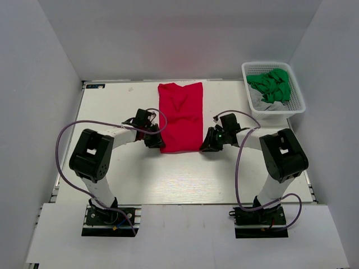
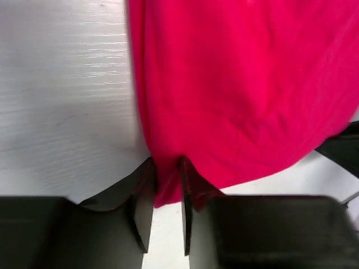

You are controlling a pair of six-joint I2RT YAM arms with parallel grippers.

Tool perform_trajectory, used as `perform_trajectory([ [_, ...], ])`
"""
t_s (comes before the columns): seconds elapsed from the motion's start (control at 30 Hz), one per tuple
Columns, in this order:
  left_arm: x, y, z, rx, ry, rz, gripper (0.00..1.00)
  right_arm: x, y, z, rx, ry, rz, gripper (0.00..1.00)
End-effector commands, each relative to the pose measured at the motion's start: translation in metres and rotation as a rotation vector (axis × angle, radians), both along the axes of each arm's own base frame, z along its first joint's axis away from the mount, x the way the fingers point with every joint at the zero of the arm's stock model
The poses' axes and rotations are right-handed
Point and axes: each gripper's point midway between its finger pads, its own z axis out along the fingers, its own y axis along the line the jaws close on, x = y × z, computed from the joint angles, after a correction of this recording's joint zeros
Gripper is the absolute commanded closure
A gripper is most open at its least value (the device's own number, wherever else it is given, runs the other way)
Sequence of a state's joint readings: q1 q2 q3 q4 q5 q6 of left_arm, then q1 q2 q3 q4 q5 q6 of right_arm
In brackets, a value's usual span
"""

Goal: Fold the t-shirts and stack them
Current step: Grab one side of the 2/3 rectangular tshirt with both arms, then fold the long partially folded tshirt into a neat square

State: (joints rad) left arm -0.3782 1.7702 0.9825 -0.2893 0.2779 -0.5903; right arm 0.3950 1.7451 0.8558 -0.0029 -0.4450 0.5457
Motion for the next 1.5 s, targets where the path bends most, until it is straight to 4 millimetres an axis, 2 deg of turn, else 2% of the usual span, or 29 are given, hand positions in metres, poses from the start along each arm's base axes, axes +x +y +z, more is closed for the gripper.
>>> perform_trajectory([
  [0.0, -0.024, 0.005, -0.032, 0.05, 0.089, -0.017, 0.67, -0.006, 0.0, -0.011, -0.004, 0.022, 0.007, 0.72],
  [0.07, -0.019, 0.003, -0.033, 0.044, 0.073, -0.017, 0.68, -0.004, 0.0, -0.014, -0.008, 0.022, 0.007, 0.75],
  [0.1, -0.019, 0.001, -0.035, 0.039, 0.082, -0.021, 0.75, 0.0, 0.002, -0.012, -0.005, 0.012, 0.008, 0.79],
  [0.17, -0.016, -0.001, -0.037, 0.036, 0.087, -0.013, 0.81, 0.003, 0.002, -0.016, -0.012, 0.01, 0.003, 0.79],
  [0.23, -0.014, 0.0, -0.038, 0.049, 0.092, -0.008, 0.96, 0.008, 0.002, -0.019, -0.024, 0.0, 0.004, 0.85],
  [0.27, -0.01, 0.0, -0.036, 0.053, 0.081, -0.004, 1.0, 0.01, 0.001, -0.018, -0.026, -0.002, -0.002, 0.93],
  [0.3, -0.013, 0.003, -0.038, 0.066, 0.092, 0.0, 1.0, 0.013, 0.001, -0.017, -0.029, -0.012, -0.001, 1.0],
  [0.43, -0.017, 0.003, -0.028, 0.057, 0.091, -0.004, 1.0, 0.006, 0.001, -0.014, -0.022, -0.022, 0.028, 1.0],
  [0.47, -0.021, 0.005, -0.02, 0.053, 0.082, -0.004, 1.0, 0.005, 0.002, 0.0, -0.007, -0.047, 0.032, 1.0],
  [0.53, -0.032, 0.012, -0.013, 0.071, 0.09, 0.003, 1.0, -0.014, -0.002, -0.002, -0.009, -0.019, 0.048, 1.0],
  [0.57, -0.042, 0.012, -0.012, 0.078, 0.103, -0.009, 1.0, -0.024, -0.007, 0.007, -0.006, -0.017, 0.035, 1.0],
  [0.6, -0.051, 0.016, -0.002, 0.08, 0.109, -0.009, 1.0, -0.035, -0.007, 0.008, 0.004, 0.008, 0.047, 1.0],
  [0.7, -0.083, 0.01, 0.009, 0.038, 0.147, -0.055, 1.0, -0.075, -0.005, 0.019, 0.042, 0.053, 0.115, 1.0],
  [0.73, -0.097, 0.01, 0.016, 0.022, 0.151, -0.062, 1.0, -0.088, -0.002, 0.031, 0.086, 0.066, 0.146, 1.0],
  [0.8, -0.112, 0.008, 0.025, -0.005, 0.16, -0.076, 1.0, -0.113, -0.006, 0.032, 0.098, 0.111, 0.16, 1.0],
  [0.83, -0.126, 0.008, 0.033, -0.022, 0.167, -0.096, 1.0, -0.124, -0.007, 0.037, 0.113, 0.127, 0.176, 1.0],
  [0.87, -0.131, 0.007, 0.041, -0.041, 0.17, -0.107, 1.0, -0.13, -0.007, 0.041, 0.119, 0.125, 0.191, 1.0],
  [0.9, -0.143, 0.005, 0.046, -0.061, 0.188, -0.129, 1.0, -0.14, -0.01, 0.053, 0.136, 0.111, 0.203, 1.0],
  [0.93, -0.153, 0.01, 0.052, -0.05, 0.213, -0.127, 1.0, -0.146, -0.01, 0.058, 0.147, 0.115, 0.218, 1.0],
  [0.97, -0.157, 0.01, 0.068, -0.065, 0.178, -0.139, 1.0, -0.159, -0.014, 0.06, 0.143, 0.147, 0.239, 1.0],
  [1.0, -0.16, 0.012, 0.077, -0.07, 0.166, -0.14, 1.0, -0.16, -0.013, 0.078, 0.168, 0.087, 0.254, 1.0],
  [1.07, -0.162, 0.016, 0.099, -0.069, 0.113, -0.15, 1.0, -0.161, -0.019, 0.086, 0.14, 0.066, 0.236, 1.0],
  [1.1, -0.16, 0.018, 0.108, -0.066, 0.083, -0.143, 1.0, -0.158, -0.021, 0.093, 0.133, 0.029, 0.228, 1.0],
  [1.13, -0.156, 0.017, 0.125, -0.082, 0.028, -0.141, 1.0, -0.152, -0.021, 0.106, 0.142, -0.033, 0.222, 1.0],
  [1.17, -0.155, 0.017, 0.129, -0.084, 0.023, -0.141, 1.0, -0.147, -0.024, 0.109, 0.12, -0.059, 0.204, 1.0],
  [1.2, -0.15, 0.014, 0.142, -0.101, -0.014, -0.143, 1.0, -0.141, -0.022, 0.121, 0.13, -0.086, 0.196, 1.0],
  [1.3, -0.143, 0.01, 0.152, -0.114, -0.044, -0.144, 1.0, -0.128, -0.018, 0.136, 0.14, -0.129, 0.168, 1.0],
  [1.43, -0.117, 0.013, 0.167, -0.097, -0.119, -0.093, 1.0, -0.105, -0.017, 0.149, 0.11, -0.169, 0.118, 1.0],
  [1.47, -0.105, 0.02, 0.164, -0.051, -0.141, -0.038, 1.0, -0.098, -0.017, 0.15, 0.104, -0.167, 0.094, 1.0],
])
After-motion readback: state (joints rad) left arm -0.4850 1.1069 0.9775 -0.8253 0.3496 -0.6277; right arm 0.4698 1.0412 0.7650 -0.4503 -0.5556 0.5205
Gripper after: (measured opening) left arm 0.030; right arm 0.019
